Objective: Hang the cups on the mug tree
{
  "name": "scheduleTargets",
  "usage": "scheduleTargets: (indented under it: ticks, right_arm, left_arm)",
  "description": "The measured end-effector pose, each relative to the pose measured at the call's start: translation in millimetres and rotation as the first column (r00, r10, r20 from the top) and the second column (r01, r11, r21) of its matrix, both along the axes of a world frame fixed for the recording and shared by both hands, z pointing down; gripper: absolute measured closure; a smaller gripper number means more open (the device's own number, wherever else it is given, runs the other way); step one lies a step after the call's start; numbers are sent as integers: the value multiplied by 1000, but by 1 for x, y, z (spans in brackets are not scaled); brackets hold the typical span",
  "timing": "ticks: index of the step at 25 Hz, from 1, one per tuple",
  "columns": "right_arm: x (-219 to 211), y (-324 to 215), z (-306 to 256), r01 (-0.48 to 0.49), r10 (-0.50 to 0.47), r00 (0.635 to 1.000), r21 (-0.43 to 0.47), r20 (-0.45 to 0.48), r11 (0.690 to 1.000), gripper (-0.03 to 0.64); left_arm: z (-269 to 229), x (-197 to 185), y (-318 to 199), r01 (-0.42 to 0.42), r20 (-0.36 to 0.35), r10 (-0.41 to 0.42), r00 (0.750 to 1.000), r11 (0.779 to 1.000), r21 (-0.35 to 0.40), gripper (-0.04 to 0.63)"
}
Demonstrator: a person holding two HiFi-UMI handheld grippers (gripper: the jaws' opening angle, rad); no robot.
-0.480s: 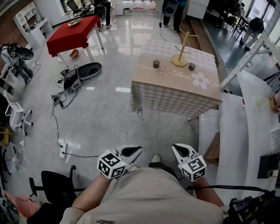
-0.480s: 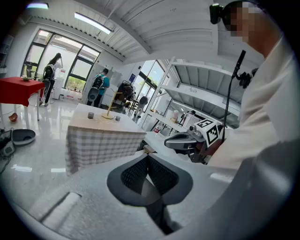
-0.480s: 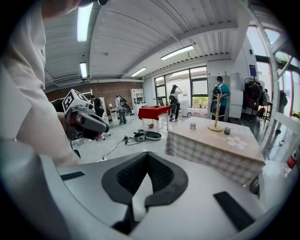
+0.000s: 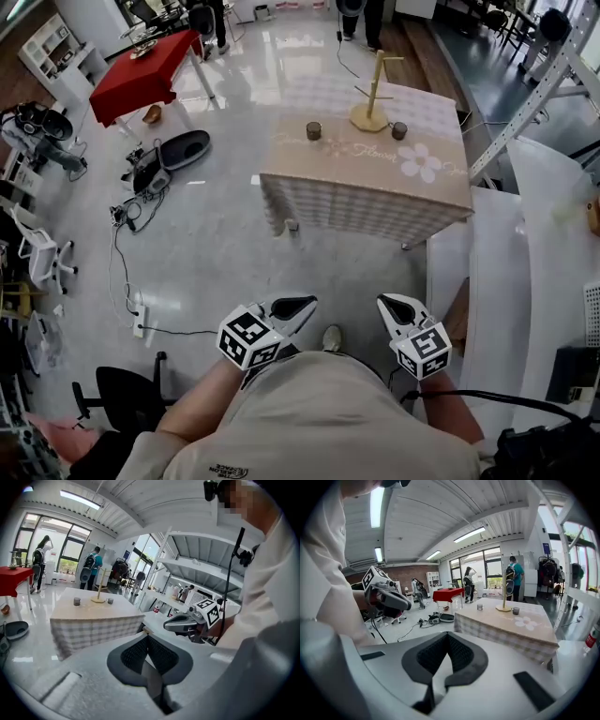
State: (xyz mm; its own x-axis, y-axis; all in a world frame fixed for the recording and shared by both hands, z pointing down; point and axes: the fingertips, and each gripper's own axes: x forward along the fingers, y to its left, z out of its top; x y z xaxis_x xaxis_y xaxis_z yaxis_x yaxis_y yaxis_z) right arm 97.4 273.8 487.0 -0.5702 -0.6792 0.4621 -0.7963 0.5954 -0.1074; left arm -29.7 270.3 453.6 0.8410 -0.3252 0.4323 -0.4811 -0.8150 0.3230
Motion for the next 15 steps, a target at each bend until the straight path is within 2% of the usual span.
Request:
scheduleTargets:
  ticks: [6, 11, 15]
  right_arm:
    - [25, -31, 17, -15, 16, 1000, -28, 27, 999, 604]
    - [33, -77, 35, -34, 35, 999, -52, 17, 998, 604]
    - [35, -127, 37, -90, 92, 996, -72, 15, 993, 603]
  left_arm:
    - [4, 36, -32, -26, 4, 26, 1000, 1000, -17, 588]
    - [17, 40, -81, -57, 10, 57, 998, 998, -32, 588]
    - [22, 38, -138, -96, -11, 96, 995, 995, -37, 588]
